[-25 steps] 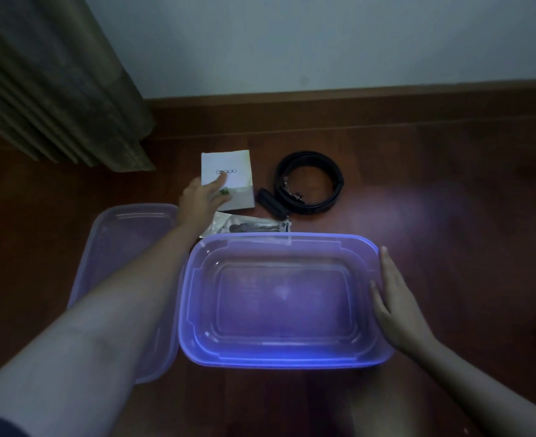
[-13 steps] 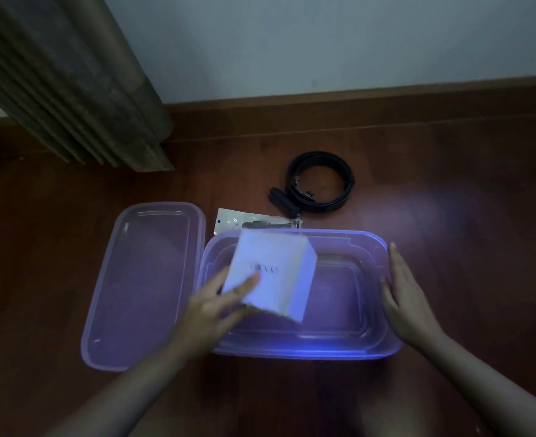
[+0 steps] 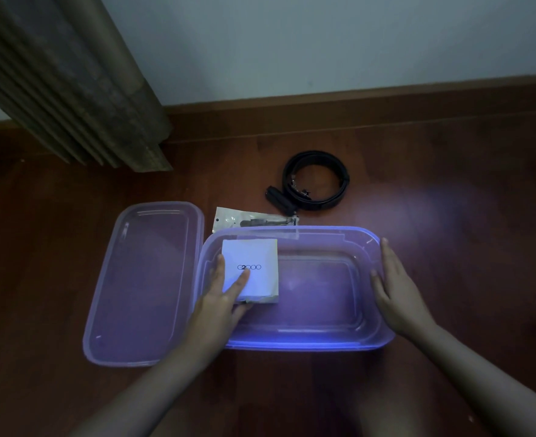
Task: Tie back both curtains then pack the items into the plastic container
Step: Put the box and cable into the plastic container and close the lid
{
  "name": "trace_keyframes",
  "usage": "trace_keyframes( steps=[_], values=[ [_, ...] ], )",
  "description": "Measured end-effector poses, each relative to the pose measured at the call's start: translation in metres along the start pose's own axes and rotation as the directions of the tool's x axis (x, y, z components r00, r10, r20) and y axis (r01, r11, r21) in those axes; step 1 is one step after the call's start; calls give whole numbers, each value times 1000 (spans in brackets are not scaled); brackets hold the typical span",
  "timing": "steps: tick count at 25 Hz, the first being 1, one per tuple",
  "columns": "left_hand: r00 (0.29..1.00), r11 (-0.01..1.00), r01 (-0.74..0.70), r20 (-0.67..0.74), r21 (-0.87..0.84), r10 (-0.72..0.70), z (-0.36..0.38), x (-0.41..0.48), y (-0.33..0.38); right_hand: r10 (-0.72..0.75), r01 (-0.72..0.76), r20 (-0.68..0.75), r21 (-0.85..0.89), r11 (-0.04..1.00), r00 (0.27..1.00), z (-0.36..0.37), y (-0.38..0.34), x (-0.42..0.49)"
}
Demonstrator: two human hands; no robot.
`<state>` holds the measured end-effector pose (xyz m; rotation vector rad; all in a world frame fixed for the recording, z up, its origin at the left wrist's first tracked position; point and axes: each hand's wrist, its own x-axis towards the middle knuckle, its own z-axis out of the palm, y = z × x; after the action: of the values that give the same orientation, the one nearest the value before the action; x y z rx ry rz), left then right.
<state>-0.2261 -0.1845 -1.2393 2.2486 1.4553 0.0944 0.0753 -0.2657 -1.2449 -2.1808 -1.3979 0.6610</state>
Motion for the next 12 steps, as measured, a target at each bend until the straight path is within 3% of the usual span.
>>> trace_keyframes(
  steps=[5, 9, 12],
  values=[
    [996, 994, 4, 85, -110, 6, -14, -6, 7, -4, 4, 7, 8, 1000, 1000, 1, 1, -3],
    [975, 929, -191, -168, -316, 143, -44, 37, 45, -6, 7, -13, 56, 998, 1000, 3, 2, -4],
    [961, 950, -255, -156, -179, 229, -55, 125, 73, 2, -2, -1, 72, 997, 1000, 4, 3, -4]
  ],
)
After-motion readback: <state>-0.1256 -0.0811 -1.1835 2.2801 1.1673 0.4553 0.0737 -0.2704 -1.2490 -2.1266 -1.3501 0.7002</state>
